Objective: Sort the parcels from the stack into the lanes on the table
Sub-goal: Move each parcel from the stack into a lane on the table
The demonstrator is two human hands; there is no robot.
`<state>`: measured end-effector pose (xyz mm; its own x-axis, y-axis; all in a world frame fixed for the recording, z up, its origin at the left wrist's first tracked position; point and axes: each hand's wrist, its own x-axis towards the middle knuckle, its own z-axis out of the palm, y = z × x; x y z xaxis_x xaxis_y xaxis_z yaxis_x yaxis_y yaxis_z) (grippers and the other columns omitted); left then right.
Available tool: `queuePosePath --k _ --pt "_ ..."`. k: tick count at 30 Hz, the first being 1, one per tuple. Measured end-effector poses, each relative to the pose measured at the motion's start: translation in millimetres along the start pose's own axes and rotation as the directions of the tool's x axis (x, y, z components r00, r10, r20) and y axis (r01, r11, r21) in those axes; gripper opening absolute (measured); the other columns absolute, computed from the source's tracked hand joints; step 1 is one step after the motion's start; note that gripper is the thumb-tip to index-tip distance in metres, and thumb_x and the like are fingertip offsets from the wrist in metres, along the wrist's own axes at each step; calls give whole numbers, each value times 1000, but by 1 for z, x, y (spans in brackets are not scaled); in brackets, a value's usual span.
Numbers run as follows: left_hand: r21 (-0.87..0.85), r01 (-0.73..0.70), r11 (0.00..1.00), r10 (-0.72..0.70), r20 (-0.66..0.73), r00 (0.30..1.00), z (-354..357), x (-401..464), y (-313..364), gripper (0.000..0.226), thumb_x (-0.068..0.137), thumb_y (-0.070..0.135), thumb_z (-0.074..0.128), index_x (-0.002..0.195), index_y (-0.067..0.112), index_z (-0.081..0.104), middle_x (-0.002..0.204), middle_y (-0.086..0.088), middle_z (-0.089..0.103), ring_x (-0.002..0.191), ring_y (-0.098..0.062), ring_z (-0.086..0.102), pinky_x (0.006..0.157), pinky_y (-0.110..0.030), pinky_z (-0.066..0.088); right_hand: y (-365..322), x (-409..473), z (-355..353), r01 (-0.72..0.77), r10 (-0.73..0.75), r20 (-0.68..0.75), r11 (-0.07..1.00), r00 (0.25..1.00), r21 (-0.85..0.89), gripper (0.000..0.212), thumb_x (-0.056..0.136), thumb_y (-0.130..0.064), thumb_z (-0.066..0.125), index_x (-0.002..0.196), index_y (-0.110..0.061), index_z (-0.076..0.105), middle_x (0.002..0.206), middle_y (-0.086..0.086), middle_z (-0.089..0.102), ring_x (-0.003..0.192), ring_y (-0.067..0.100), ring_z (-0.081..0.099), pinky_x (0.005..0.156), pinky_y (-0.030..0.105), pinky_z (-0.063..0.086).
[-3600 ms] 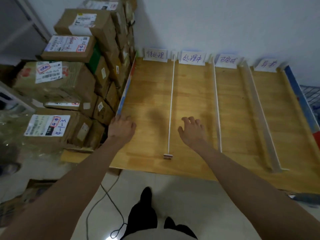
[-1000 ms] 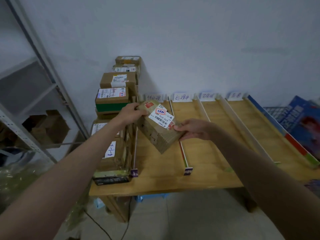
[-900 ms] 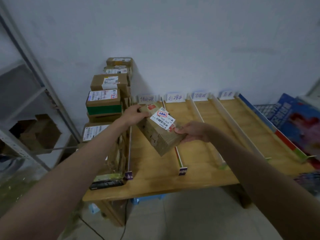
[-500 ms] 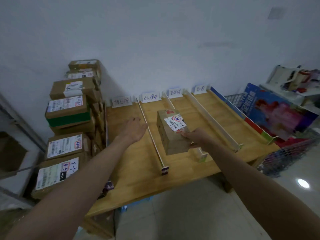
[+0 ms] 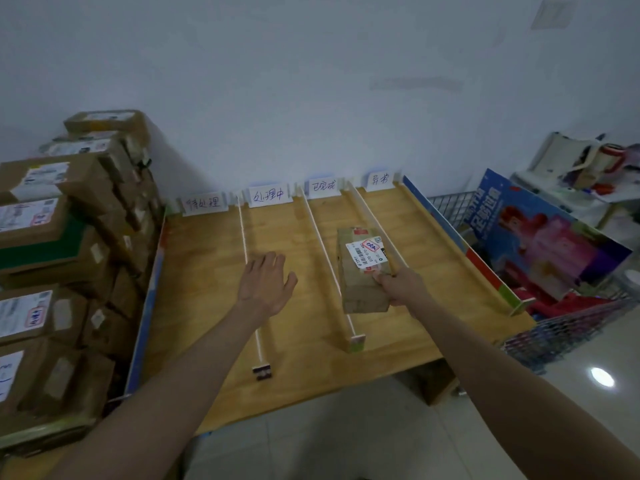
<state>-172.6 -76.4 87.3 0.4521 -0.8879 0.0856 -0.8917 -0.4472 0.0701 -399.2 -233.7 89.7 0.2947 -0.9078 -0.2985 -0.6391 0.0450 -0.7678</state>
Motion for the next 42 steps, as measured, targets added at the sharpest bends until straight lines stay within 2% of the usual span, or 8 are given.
queuePosePath --k 4,9,19,24,28,31,34,42 --pt "-4 58 998 -58 25 998 15 26 37 57 101 45 30 149 13 35 153 -6 38 140 -24 33 115 -39 27 13 50 -28 42 -38 34 991 999 -130 53 91 -47 62 115 -1 69 113 18 68 104 33 66 90 43 55" --pt "-4 127 992 -126 58 990 24 51 61 59 103 45 29 153 14 28 159 -6 27 145 -23 26 118 -39 21 19 101 -42 84 -77 58 988 995 -131 52 90 -44 65 113 2 70 109 20 70 101 35 67 87 48 55" --pt "-16 217 976 -215 99 972 51 122 46 59 103 46 30 152 14 30 159 -6 29 145 -22 27 119 -39 20 -6 189 -17 106 -78 136 972 988 -211 48 95 -40 60 108 5 69 110 20 69 104 33 63 72 31 43" --pt "-31 237 971 -231 134 964 69 178 22 60 103 46 30 153 14 30 159 -6 28 145 -23 26 119 -39 20 -31 248 12 64 -14 173 955 985 -290 56 96 -48 56 108 5 67 103 19 67 82 28 58 71 31 43" --pt "-50 239 970 -227 176 958 85 230 1 60 103 46 29 153 13 28 160 -7 27 146 -23 25 120 -39 19 -54 299 42 58 -10 169 958 986 -282 55 95 -46 57 120 3 64 119 20 66 110 35 61 89 35 49" --pt "-79 242 967 -224 187 957 100 265 -11 59 103 44 33 152 11 32 158 -9 31 145 -25 27 119 -40 19 -67 335 64 75 -28 166 956 986 -283 57 94 -46 59 117 5 66 117 23 67 109 38 62 92 43 52" --pt "-102 246 964 -221 203 954 116 297 -21 58 102 43 36 151 10 35 157 -10 34 144 -25 29 118 -40 19 -76 370 84 35 21 173 949 985 -313 57 95 -47 58 111 8 67 110 23 68 105 38 64 77 39 49" --pt "-110 235 966 -205 233 951 157 364 -42 58 103 43 36 150 10 34 156 -9 34 144 -25 29 119 -40 20 -85 450 131 -21 75 182 958 980 -286 55 97 -45 56 110 7 68 109 25 68 104 39 63 85 44 52"
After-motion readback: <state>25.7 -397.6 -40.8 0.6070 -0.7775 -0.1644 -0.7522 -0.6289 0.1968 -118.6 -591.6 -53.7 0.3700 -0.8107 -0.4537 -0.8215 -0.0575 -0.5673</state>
